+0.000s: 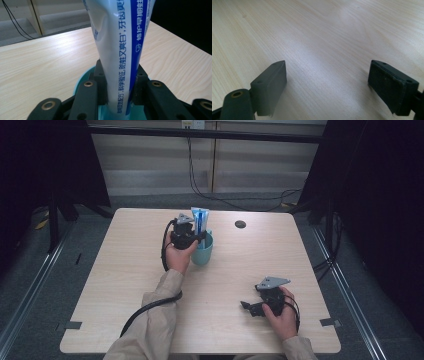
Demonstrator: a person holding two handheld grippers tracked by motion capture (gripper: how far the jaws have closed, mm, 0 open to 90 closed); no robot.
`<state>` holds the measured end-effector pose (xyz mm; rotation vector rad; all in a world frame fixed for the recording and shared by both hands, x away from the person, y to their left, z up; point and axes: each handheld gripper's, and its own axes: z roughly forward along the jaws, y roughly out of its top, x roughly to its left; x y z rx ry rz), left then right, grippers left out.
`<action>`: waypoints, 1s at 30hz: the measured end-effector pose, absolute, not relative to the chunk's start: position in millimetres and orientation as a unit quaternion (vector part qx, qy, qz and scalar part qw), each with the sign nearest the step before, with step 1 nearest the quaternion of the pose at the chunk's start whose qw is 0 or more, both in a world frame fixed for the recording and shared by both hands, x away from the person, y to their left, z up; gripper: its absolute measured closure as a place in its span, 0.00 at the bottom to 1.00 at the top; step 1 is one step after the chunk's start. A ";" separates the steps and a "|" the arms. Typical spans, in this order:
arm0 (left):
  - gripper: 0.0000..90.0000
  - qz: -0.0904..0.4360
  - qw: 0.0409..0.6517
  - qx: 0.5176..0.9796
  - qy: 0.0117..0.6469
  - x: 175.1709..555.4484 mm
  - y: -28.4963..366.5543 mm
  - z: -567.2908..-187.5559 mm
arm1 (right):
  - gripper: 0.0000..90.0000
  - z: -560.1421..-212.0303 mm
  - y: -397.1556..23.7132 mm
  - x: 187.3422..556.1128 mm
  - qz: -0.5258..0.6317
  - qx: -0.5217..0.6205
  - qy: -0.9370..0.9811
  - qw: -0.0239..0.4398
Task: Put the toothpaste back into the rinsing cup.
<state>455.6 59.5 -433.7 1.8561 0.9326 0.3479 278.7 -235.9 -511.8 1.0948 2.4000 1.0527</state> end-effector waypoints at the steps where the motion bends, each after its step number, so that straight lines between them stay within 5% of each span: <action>1: 0.80 0.143 0.495 0.765 0.385 456.0 59.7 -433.9 | 0.16 -511.8 -235.9 278.7 0.366 0.381 0.836 0.150; 30: 0.78 0.147 0.499 0.761 0.387 462.3 53.8 -437.0 | 0.16 -511.7 -236.0 278.7 0.366 0.381 0.836 0.150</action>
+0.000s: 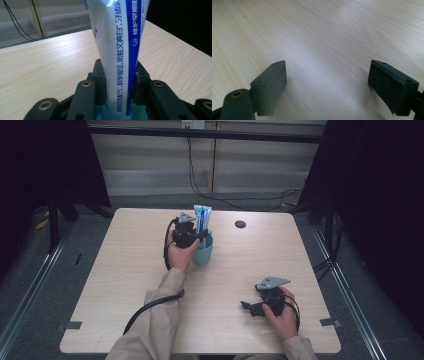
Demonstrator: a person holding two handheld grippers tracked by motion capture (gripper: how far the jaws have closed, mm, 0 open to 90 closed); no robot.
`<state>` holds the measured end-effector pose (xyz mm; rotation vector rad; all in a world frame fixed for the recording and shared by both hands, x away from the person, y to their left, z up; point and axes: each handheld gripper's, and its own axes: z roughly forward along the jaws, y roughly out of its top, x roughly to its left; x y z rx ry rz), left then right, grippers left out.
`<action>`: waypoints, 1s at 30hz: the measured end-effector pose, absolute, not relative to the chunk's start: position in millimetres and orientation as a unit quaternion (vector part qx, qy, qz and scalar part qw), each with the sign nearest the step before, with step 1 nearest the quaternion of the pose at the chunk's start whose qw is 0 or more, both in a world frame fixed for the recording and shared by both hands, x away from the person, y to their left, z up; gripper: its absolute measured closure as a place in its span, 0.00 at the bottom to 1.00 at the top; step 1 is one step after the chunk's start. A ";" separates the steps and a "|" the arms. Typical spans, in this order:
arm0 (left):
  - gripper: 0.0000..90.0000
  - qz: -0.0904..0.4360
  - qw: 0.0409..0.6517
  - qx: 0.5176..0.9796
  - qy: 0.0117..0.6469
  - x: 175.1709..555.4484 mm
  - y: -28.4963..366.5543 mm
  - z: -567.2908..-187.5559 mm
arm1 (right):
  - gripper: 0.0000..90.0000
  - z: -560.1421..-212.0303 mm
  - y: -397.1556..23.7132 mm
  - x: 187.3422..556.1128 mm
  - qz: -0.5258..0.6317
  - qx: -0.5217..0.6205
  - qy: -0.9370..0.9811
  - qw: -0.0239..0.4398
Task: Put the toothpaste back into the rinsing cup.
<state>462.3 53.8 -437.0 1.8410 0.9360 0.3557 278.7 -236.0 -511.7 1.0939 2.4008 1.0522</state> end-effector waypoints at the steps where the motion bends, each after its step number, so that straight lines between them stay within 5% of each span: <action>1: 0.78 0.148 0.499 0.761 0.387 462.2 53.6 -437.0 | 0.16 -511.8 -236.0 278.7 0.366 0.381 0.836 0.150; 30: 0.73 0.151 0.495 0.762 0.390 464.1 55.5 -437.8 | 0.16 -511.8 -236.3 279.0 0.368 0.379 0.836 0.148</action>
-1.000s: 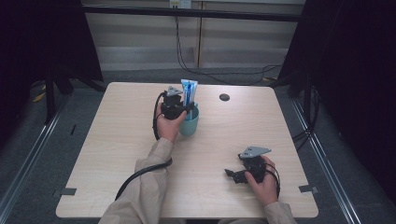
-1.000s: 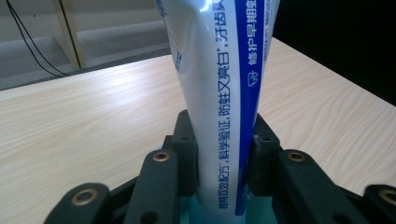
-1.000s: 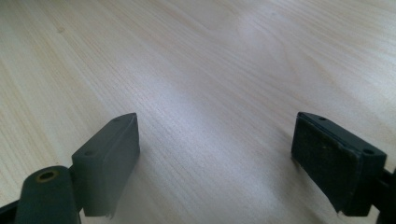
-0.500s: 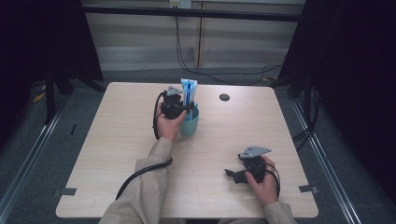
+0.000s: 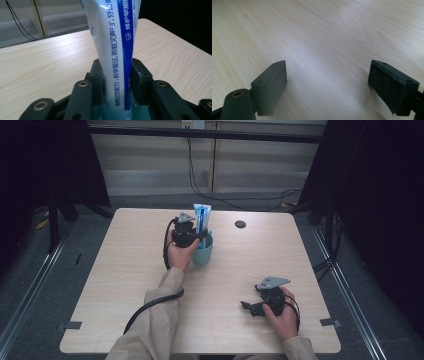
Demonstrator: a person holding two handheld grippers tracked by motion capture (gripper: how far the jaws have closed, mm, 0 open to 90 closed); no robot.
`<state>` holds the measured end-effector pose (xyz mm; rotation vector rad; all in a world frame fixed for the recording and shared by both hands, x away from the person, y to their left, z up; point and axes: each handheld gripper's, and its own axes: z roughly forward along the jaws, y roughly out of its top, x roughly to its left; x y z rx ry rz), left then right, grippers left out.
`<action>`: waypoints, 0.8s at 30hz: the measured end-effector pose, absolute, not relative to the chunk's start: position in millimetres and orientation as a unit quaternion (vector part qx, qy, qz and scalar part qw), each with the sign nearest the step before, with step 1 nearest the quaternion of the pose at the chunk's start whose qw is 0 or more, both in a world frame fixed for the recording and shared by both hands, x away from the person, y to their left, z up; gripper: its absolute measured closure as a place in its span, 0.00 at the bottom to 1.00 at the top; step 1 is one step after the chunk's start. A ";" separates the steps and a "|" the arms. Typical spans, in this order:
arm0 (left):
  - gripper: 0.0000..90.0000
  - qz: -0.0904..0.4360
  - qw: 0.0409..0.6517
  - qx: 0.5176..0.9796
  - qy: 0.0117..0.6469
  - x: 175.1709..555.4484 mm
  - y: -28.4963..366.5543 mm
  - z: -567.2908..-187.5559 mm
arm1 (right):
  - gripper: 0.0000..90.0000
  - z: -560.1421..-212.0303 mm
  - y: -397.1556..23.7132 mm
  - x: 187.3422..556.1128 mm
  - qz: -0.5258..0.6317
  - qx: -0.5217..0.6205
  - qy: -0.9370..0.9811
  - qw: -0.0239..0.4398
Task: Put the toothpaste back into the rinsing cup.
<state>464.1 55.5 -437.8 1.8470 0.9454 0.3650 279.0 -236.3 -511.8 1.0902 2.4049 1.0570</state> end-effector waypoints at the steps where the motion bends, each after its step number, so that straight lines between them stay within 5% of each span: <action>1: 0.73 0.150 0.495 0.761 0.391 463.9 55.5 -437.8 | 0.17 -511.8 -236.3 279.0 0.368 0.379 0.836 0.148; 24: 0.47 0.152 0.486 0.760 0.404 462.3 69.7 -429.5 | 0.17 -511.8 -236.5 279.5 0.369 0.379 0.836 0.147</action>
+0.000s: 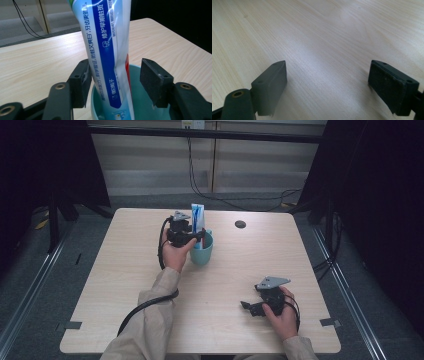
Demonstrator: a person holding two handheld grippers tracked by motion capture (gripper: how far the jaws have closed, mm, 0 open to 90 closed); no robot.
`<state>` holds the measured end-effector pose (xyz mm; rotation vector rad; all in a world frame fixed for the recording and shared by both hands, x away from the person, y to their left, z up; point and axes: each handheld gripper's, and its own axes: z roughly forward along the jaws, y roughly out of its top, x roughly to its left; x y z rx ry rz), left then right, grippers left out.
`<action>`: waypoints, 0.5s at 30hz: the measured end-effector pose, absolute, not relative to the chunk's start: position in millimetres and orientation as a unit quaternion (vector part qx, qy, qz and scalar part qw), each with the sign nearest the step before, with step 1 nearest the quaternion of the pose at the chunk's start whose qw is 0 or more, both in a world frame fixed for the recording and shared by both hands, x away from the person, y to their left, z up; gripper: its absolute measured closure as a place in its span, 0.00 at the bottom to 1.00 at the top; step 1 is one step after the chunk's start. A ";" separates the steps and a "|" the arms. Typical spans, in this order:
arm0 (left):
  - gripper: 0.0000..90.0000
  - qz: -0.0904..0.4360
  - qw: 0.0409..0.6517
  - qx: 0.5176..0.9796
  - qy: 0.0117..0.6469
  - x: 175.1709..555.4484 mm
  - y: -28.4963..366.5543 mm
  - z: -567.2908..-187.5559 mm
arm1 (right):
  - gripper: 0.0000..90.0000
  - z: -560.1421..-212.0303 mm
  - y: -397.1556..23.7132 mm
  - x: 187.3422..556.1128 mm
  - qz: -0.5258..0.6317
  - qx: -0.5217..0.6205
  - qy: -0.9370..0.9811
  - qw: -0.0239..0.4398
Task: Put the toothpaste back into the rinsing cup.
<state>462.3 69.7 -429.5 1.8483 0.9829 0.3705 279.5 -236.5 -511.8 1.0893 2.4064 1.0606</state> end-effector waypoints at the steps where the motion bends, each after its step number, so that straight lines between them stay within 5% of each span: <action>1: 0.45 0.150 0.485 0.760 0.405 462.3 70.6 -429.4 | 0.17 -511.7 -236.5 279.6 0.368 0.379 0.836 0.147; 15: 0.28 0.127 0.492 0.760 0.405 458.0 85.9 -420.3 | 0.17 -511.9 -236.8 280.5 0.370 0.377 0.836 0.146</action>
